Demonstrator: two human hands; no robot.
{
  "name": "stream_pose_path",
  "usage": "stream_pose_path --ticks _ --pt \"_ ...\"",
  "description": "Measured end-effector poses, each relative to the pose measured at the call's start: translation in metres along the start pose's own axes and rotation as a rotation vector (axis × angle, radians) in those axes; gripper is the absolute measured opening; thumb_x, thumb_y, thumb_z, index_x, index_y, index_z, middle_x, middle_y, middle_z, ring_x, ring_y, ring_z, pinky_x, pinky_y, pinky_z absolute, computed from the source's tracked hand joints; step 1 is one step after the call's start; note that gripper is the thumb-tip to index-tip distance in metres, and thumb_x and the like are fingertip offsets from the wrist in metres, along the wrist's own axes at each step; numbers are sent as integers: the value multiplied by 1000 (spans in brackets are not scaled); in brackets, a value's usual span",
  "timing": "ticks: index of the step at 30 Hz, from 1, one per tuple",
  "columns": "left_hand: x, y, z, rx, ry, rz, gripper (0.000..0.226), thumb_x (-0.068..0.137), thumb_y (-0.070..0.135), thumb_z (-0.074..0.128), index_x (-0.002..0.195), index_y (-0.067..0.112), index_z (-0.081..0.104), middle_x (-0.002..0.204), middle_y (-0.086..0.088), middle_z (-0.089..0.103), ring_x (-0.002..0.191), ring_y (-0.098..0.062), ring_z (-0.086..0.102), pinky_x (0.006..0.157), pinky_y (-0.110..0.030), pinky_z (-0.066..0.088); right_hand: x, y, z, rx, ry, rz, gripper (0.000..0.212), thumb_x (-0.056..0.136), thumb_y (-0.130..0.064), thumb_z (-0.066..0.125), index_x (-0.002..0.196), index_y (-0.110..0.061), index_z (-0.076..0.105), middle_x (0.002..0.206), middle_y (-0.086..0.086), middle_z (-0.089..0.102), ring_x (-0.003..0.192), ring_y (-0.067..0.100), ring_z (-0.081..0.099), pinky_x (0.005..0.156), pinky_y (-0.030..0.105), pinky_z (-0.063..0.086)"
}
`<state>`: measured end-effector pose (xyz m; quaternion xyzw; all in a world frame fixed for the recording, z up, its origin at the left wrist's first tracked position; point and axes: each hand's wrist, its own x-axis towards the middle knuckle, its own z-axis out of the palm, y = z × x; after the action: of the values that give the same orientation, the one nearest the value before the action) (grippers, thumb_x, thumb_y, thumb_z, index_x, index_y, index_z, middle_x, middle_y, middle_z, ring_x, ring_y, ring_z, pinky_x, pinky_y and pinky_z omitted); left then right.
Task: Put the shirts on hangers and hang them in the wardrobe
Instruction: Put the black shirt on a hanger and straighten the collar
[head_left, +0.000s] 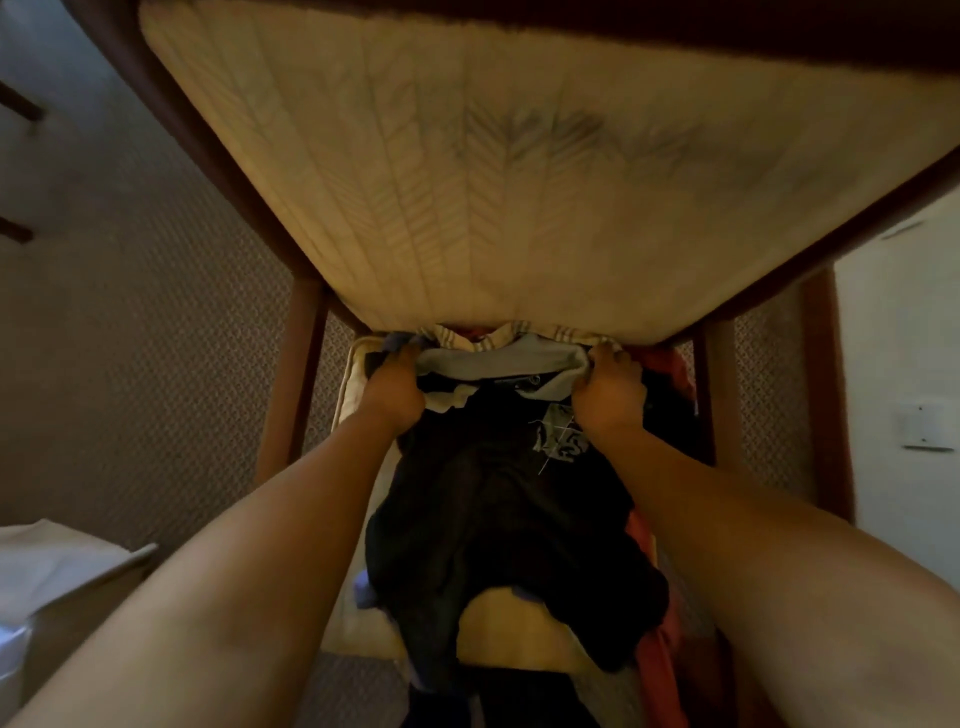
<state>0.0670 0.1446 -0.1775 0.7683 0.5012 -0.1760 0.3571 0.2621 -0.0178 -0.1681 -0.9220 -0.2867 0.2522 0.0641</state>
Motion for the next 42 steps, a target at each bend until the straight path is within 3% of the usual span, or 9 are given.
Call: stream_pose_path --ticks 5,7,11,16,20,24,29,35,42 --pt "-18 3 -11 -19 69 92 36 100 13 42 135 8 48 137 -15 48 118 -26 49 90 -21 32 -16 3 -9 144 64 -69 12 92 -16 54 94 -4 56 115 20 52 108 38 47 84 47 43" --pt "-38 8 -24 -9 93 152 30 100 20 44 125 7 55 123 -16 56 108 -27 53 88 -29 40 -36 3 -24 245 99 -136 12 89 -15 57 82 -10 49 97 15 53 93 33 52 73 40 43" --pt "-87 24 -50 -118 177 238 28 96 35 50 103 12 63 103 -11 61 95 -28 59 78 -39 50 -92 4 -64 447 124 -116 9 97 -19 51 94 -17 42 78 5 51 67 18 49 56 28 34" --pt "-166 64 -83 -259 259 311 31 92 52 47 97 22 55 90 3 59 86 -22 60 77 -43 53 -172 7 -123 525 344 -64 22 100 -26 44 117 -12 45 96 5 57 82 21 57 63 29 40" --pt "-238 113 -98 -408 209 471 21 100 34 44 102 13 49 85 3 54 88 -23 56 70 -33 43 -255 13 -181 544 552 -36 31 101 -26 43 128 -10 43 100 -2 53 81 13 51 56 13 32" --pt "-311 157 -106 -449 116 723 23 99 31 47 103 8 48 88 2 56 84 -20 57 71 -35 48 -349 37 -231 648 660 70 25 102 -28 42 123 -17 44 108 -5 54 96 13 53 73 22 35" --pt "-413 213 -88 -475 -249 943 23 97 25 54 114 12 46 100 -2 55 88 -13 57 76 -32 53 -469 76 -264 943 700 195 25 98 -17 45 120 -26 39 117 2 51 107 19 51 82 29 38" --pt "-511 267 -33 -404 -618 1052 38 87 -10 41 115 16 42 100 -2 50 92 -18 53 77 -32 51 -585 117 -263 941 836 340 37 95 -16 54 126 -31 41 111 -3 58 96 17 60 70 33 53" --pt "-613 294 12 -133 -339 1639 49 87 -2 56 126 24 45 111 13 51 97 0 50 73 -5 41 -750 170 -259 682 1175 530 35 93 -7 57 114 -35 57 103 -19 62 94 -6 58 67 9 48"
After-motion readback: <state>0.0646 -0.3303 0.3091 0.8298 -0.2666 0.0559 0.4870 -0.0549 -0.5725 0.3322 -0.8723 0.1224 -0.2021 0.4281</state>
